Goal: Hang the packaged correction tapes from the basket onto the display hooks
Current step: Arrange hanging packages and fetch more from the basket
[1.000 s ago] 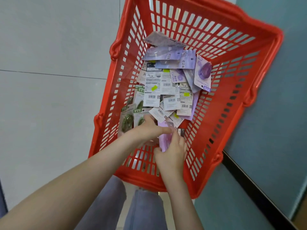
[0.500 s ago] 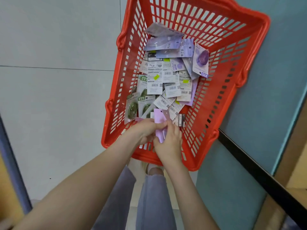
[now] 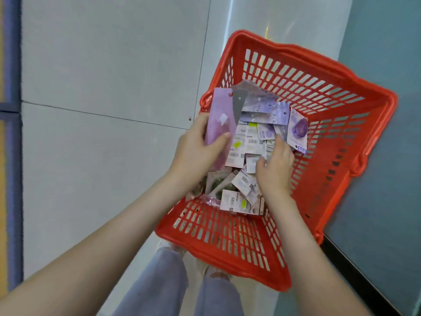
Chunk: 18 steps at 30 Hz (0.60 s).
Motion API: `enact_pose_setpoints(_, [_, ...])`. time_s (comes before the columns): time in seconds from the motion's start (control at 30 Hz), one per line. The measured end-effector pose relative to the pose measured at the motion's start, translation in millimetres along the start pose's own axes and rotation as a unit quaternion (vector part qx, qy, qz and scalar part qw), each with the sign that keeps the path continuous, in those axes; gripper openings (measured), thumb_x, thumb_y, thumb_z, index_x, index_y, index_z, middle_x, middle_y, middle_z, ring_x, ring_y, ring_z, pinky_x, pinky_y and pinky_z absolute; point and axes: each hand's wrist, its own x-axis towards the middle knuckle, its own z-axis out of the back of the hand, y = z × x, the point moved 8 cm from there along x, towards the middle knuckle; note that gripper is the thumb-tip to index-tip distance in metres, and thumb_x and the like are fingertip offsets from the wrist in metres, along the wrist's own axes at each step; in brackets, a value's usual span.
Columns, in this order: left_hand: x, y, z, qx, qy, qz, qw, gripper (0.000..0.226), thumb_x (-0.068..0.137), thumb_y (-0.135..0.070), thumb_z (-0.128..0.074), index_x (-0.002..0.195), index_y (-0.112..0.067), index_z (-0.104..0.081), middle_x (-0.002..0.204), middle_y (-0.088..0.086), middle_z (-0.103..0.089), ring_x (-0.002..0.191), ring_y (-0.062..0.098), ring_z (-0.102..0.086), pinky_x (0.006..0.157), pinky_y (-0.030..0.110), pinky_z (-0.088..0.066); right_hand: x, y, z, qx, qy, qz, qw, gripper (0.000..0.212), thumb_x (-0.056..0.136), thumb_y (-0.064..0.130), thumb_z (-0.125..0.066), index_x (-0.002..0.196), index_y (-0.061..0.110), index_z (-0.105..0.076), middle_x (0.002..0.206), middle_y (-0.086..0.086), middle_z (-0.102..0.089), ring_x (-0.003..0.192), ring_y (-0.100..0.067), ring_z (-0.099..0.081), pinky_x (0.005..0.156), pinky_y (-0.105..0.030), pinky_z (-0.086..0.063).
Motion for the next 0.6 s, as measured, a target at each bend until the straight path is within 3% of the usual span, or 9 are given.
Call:
enact_pose_setpoints(0.13, [23,5,25,-0.056,-0.022,0.012,0.998,0.036,0.077,-0.031,-0.061,0.102,-0.005,-0.057,0.096,0.013,-0.066,0.084,0.016,-0.059,0.085,0.048,-0.049,67,35,-36,-0.117,0.02,0.136,0.984,0.08,0.084,0.004,-0.055,0.152,0.008,-0.014,0.156,-0.016,-0.023,0.144,-0.031,-0.02,0.117,-0.043,-0.016])
enact_pose_setpoints(0.27, [28,19,35,-0.09,-0.027,0.009,0.996,0.027,0.084,-0.022,-0.064,0.104,-0.006,-0.058,0.097,0.01,-0.066,0.087,0.014,-0.061,0.081,0.036,-0.05,96,18,-81,-0.216,0.101,0.108,0.965,0.083,0.091,0.026,-0.053,0.154,0.02,0.0,0.16,-0.011,-0.011,0.146,-0.028,-0.009,0.116,-0.048,-0.011])
enact_pose_setpoints(0.33, [25,29,36,-0.114,-0.021,0.022,0.993,0.018,0.089,-0.011,-0.064,0.106,-0.008,-0.059,0.093,0.0,-0.066,0.084,0.006,-0.061,0.077,0.025,-0.05,87,10,-85,-0.256,0.085,0.104,0.957,0.078,0.09,0.031,-0.052,0.154,0.025,-0.008,0.154,-0.012,-0.024,0.138,-0.032,-0.023,0.108,-0.049,-0.019])
enact_pose_setpoints(0.43, [18,41,35,-0.136,-0.014,0.046,0.99,0.019,0.09,-0.008,-0.062,0.108,-0.009,-0.059,0.093,-0.003,-0.066,0.082,0.002,-0.062,0.072,0.017,-0.049,56,8,-86,-0.302,0.029,0.152,0.941,0.061,0.09,0.024,-0.056,0.147,0.024,-0.035,0.125,-0.017,-0.053,0.112,-0.037,-0.049,0.099,-0.054,-0.033])
enact_pose_setpoints(0.6, [5,60,38,-0.176,-0.046,0.085,0.98,0.021,0.09,-0.008,-0.062,0.111,-0.007,-0.06,0.1,0.007,-0.067,0.088,0.011,-0.063,0.073,0.021,-0.049,2,-33,-80,-0.287,0.081,0.075,0.952,0.056,0.091,0.015,-0.053,0.144,0.023,-0.04,0.124,-0.018,-0.05,0.109,-0.039,-0.048,0.094,-0.051,-0.034])
